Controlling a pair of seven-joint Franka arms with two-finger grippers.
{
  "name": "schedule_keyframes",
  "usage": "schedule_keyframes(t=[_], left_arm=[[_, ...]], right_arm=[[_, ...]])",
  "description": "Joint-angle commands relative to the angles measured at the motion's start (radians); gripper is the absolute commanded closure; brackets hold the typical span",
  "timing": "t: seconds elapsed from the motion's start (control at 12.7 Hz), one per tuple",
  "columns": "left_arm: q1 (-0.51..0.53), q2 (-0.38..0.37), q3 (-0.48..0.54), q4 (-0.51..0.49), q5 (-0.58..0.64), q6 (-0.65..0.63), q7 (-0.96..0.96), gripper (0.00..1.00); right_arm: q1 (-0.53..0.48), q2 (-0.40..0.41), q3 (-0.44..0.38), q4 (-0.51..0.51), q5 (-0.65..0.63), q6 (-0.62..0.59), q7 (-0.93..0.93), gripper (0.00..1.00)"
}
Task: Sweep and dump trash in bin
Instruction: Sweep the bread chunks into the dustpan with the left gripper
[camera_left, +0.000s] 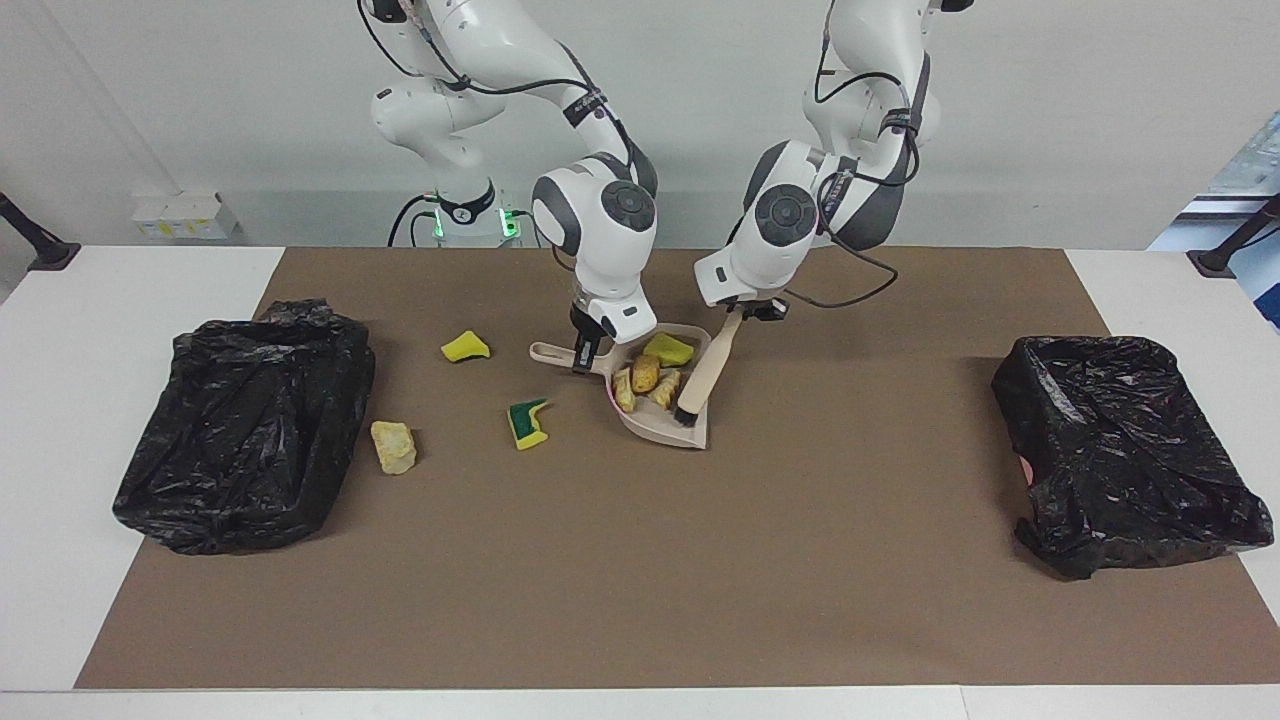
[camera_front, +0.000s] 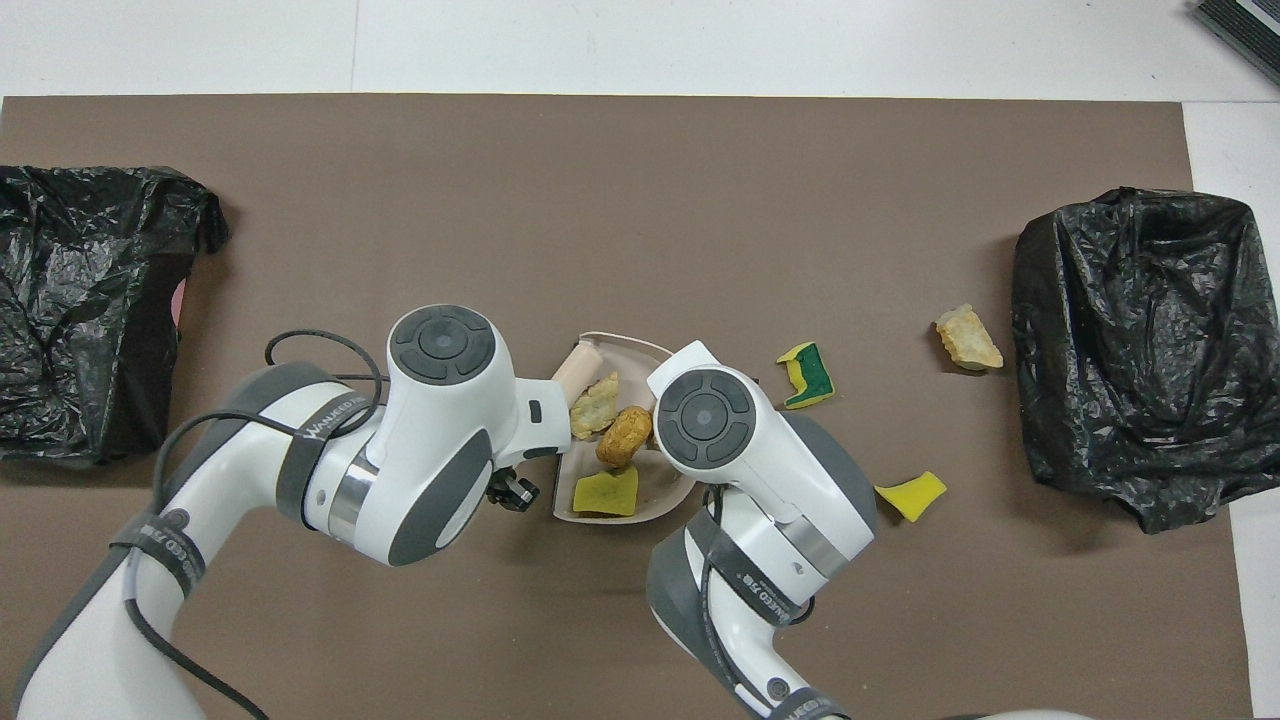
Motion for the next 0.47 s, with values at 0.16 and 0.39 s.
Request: schedule_keyframes(t=[0.16,0.39], left_arm=[[0.004,-0.136,0.019,-0.024,-0.02,-0.083,-0.274,1.0],[0.002,-0.179,0.02,-0.04,-0.02,-0.114,-0.334,1.0]], right_arm=[[-0.023,0.011,0.004,-0.011,-0.008,0.046,-0.022,1.0],[-0.028,0.002,0.004,0.021,-0.008,0.022,-0.084,1.0]])
